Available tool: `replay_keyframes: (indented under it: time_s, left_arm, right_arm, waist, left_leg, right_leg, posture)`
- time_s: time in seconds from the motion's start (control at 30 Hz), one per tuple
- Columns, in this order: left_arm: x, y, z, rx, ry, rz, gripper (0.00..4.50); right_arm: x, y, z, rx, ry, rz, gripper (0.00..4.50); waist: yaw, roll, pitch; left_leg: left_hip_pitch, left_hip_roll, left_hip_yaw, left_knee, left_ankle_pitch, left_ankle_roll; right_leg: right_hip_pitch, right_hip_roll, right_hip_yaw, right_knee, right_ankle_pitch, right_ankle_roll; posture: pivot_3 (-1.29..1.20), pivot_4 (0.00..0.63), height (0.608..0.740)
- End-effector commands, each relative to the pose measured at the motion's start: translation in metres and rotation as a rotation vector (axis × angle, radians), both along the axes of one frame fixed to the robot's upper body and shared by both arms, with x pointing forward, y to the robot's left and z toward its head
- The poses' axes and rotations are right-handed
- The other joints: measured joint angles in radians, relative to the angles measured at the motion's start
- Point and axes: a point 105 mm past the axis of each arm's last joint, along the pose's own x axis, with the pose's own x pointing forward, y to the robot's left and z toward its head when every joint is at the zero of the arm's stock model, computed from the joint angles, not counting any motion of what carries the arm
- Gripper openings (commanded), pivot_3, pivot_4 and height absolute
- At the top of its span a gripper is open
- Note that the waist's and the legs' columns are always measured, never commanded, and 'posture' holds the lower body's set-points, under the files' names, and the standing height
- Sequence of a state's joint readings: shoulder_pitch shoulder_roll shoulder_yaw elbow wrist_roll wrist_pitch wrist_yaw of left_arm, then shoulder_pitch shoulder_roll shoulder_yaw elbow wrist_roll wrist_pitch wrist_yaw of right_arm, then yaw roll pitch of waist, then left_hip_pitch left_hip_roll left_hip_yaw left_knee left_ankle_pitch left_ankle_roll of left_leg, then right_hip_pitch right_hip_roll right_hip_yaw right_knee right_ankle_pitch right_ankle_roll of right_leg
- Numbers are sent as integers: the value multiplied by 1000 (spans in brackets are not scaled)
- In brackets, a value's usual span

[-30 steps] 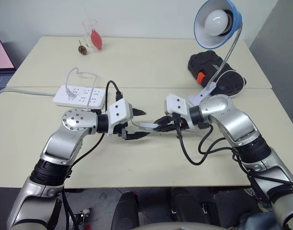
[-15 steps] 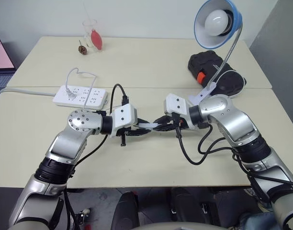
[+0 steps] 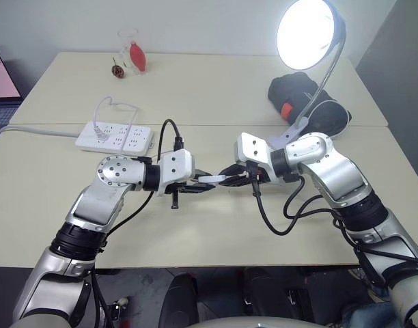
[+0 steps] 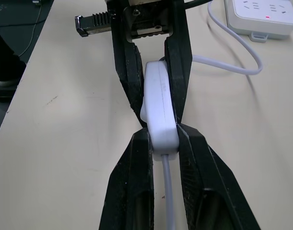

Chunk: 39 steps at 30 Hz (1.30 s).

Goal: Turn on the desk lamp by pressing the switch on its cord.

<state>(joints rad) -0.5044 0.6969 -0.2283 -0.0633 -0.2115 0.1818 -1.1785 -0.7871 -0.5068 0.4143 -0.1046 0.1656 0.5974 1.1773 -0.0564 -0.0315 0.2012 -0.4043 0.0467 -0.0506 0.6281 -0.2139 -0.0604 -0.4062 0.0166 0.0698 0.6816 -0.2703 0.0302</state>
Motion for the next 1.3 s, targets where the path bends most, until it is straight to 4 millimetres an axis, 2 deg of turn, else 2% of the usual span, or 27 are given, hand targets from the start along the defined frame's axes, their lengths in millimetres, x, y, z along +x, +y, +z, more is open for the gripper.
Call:
replay_keyframes:
  time_s: [0.03,0.1,0.17,0.2,0.23,0.53,0.6,0.77,0.97,1.1,1.23,1.3]
  left_arm:
    - [12,8,16,-23,-81,59,598]
    - [13,8,16,-26,-79,61,579]
    - [13,9,14,-26,-74,60,1264]
    - [12,9,13,-24,-71,58,1274]
    - [12,9,12,-23,-66,54,1676]
    - [8,15,7,12,-66,34,3554]
    - [3,22,6,23,-58,35,3817]
    - [-6,39,8,-2,-42,102,3833]
    - [-17,64,1,11,-19,206,3833]
    - [-18,68,3,-3,-26,236,3833]
    - [-18,69,5,-10,-34,252,3833]
    - [-18,69,7,-21,-38,262,3833]
  right_arm:
    - [-7,8,14,39,-32,53,355]
    - [-7,8,14,40,-32,55,355]
    - [-8,9,14,41,-32,57,355]
    - [-8,9,14,41,-32,57,355]
    - [-8,9,14,41,-32,57,354]
    - [-8,10,13,39,-32,63,353]
    - [-2,9,10,30,-44,49,353]
    - [23,6,3,33,-73,-30,353]
    - [55,2,-20,-5,-132,-109,353]
    - [70,0,-37,-43,-168,-140,353]
    - [74,-5,-48,-57,-142,-147,353]
    - [77,-9,-49,-55,-144,-160,1071]
  waist:
    - [0,0,0]
    - [0,0,0]
    - [0,0,0]
    - [0,0,0]
    - [0,0,0]
    - [0,0,0]
    - [0,0,0]
    - [-6,0,0]
    - [-3,0,0]
    - [0,0,0]
    - [-1,0,0]
    - [-1,0,0]
  left_leg:
    - [0,0,0,0,0,0]
    - [0,0,0,0,0,0]
    - [0,0,0,0,0,0]
    - [0,0,0,0,0,0]
    - [0,0,0,0,0,0]
    - [0,0,0,0,0,0]
    - [0,0,0,0,0,0]
    - [0,0,0,0,0,0]
    - [0,0,1,0,0,0]
    - [0,0,1,0,0,0]
    - [0,0,1,0,0,0]
    - [1,0,1,0,0,0]
  right_leg:
    - [0,0,0,0,0,0]
    - [0,0,0,0,0,0]
    - [0,0,0,0,0,0]
    - [0,0,0,0,0,0]
    - [0,0,0,0,0,0]
    - [0,0,0,0,0,0]
    - [0,0,0,0,0,0]
    - [0,0,0,0,0,0]
    - [0,0,0,0,0,0]
    - [0,0,0,0,0,0]
    - [0,0,1,0,0,-1]
    - [0,0,1,0,0,0]
  posture:
    - [0,150,740]
    - [0,150,740]
    - [0,150,740]
    - [0,150,740]
    - [0,150,740]
    - [0,150,740]
    - [0,150,740]
    - [0,150,740]
    - [0,150,740]
    - [0,150,740]
    - [0,150,740]
    - [0,150,740]
